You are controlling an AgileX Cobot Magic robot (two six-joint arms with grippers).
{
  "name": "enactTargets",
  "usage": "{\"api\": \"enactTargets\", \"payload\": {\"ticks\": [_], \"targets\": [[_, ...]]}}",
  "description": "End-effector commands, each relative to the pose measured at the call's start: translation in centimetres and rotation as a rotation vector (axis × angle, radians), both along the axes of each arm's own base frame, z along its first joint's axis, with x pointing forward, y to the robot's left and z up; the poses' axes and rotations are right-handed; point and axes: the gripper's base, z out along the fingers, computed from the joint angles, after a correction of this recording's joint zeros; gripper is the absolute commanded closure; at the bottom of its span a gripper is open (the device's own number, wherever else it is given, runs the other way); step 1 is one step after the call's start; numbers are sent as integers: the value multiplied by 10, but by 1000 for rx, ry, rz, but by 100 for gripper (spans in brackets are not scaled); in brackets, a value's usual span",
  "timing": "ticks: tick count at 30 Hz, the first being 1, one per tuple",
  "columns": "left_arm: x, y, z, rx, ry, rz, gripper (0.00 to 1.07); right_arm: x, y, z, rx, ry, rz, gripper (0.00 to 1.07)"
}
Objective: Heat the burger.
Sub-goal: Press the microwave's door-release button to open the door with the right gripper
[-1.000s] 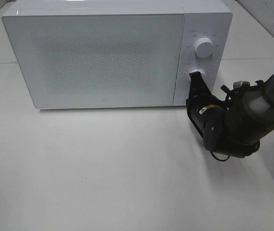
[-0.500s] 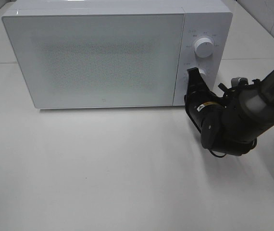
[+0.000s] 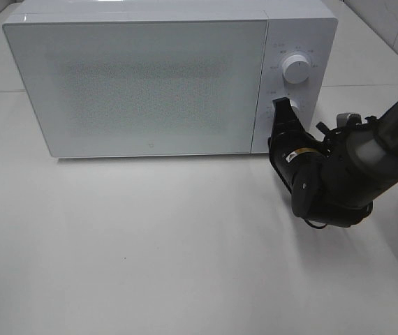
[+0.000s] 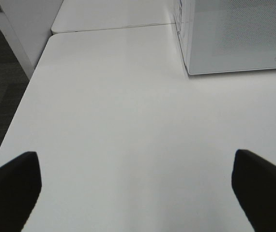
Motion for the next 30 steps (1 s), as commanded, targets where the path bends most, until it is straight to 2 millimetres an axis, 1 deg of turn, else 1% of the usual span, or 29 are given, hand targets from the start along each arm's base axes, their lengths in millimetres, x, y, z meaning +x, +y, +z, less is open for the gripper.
{"api": "enactTargets", "payload": {"ticks": [1, 6, 15, 23, 30], "targets": [[-2, -1, 0, -10, -23, -16, 7, 7, 3, 12, 4, -97, 17, 107], [-2, -1, 0, -10, -23, -16, 7, 7, 3, 12, 7, -98, 16, 107], [-2, -1, 0, -10, -23, -16, 7, 14, -5, 16, 37, -142, 2, 107], [-2, -1, 0, -10, -23, -16, 7, 22, 1, 23, 56, -178, 33, 107], [-2, -1, 0, -10, -23, -16, 7, 22, 1, 22, 54, -168, 32, 107]]}}
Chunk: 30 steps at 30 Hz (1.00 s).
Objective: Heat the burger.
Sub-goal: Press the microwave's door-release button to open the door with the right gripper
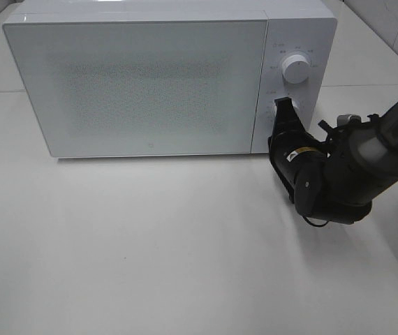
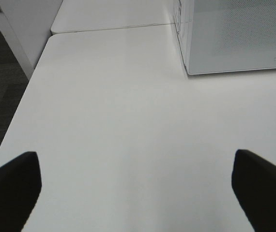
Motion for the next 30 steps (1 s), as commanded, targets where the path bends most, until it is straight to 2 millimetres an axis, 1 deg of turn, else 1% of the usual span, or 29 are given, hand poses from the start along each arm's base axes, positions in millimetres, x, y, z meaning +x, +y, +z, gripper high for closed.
{"api": "enactTargets", "payload": {"ticks": [1, 3, 5, 12, 16, 17, 23, 25, 30], "targets": [[-2, -1, 0, -10, -23, -13, 7, 19, 0, 23, 4, -176, 17, 107], [-2, -1, 0, -10, -23, -13, 7, 19, 0, 23, 3, -177, 19, 107], [-2, -1, 0, -10, -23, -13, 7, 21, -4, 24, 1, -187, 9, 107], [-2, -1, 0, -10, -23, -13, 7, 21, -4, 25, 1, -198, 8, 107], [-2, -1, 0, -10, -23, -13, 7, 28, -4, 29, 5, -221, 13, 107], [-2, -1, 0, -10, -23, -13, 7, 31, -8, 31, 8, -230, 1, 107], [-2, -1, 0, -10, -23, -13, 7, 36, -9, 34, 9, -245, 3, 107], [-2, -1, 0, -10, -23, -13, 7, 41, -11, 37, 13, -248, 5, 107], [-2, -1, 0, -10, -23, -13, 7, 42, -10, 37, 16, -241, 9, 107]]}}
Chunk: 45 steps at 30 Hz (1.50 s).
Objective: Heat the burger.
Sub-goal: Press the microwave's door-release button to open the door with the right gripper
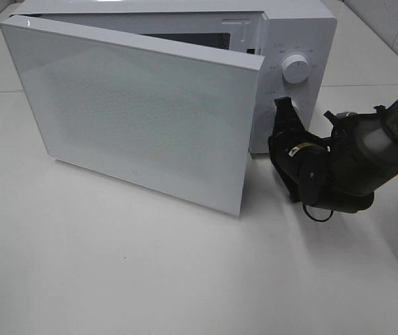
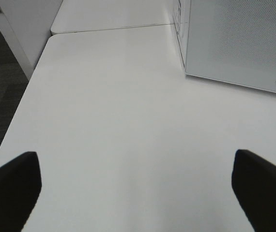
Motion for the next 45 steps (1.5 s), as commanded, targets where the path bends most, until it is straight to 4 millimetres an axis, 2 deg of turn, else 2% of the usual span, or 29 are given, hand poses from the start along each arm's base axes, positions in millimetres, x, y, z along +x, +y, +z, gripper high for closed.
{"api": "enactTargets", "payload": {"ticks": [1, 10, 28, 45], "targets": [[-2, -1, 0, -10, -23, -13, 7, 30, -4, 39, 8, -295, -15, 107], [-2, -1, 0, -10, -23, -13, 7, 28, -1, 34, 41, -241, -1, 107], [-2, -1, 0, -10, -23, -13, 7, 1, 6, 22, 52, -150, 37, 107], [-2, -1, 0, -10, -23, -13, 7, -3, 9, 18, 38, -66, 78, 107]]}}
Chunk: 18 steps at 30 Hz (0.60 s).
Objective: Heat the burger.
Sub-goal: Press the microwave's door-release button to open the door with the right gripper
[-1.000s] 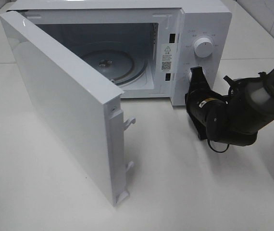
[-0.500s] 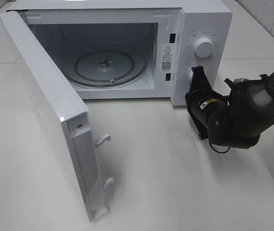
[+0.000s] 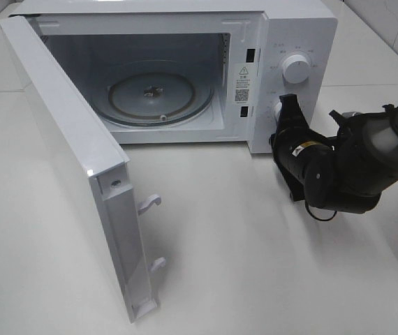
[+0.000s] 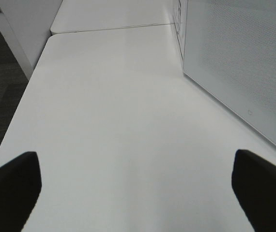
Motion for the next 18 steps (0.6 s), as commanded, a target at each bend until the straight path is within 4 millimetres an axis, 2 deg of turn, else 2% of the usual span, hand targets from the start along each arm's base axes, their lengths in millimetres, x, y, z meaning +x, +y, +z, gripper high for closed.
{"api": "enactTargets", "payload": {"ticks": [1, 18], "targets": [[-2, -1, 0, -10, -23, -13, 7, 4, 8, 13, -8, -61, 69, 107], [-2, -1, 0, -10, -23, -13, 7, -5, 4, 10, -22, -27, 72, 107]]}}
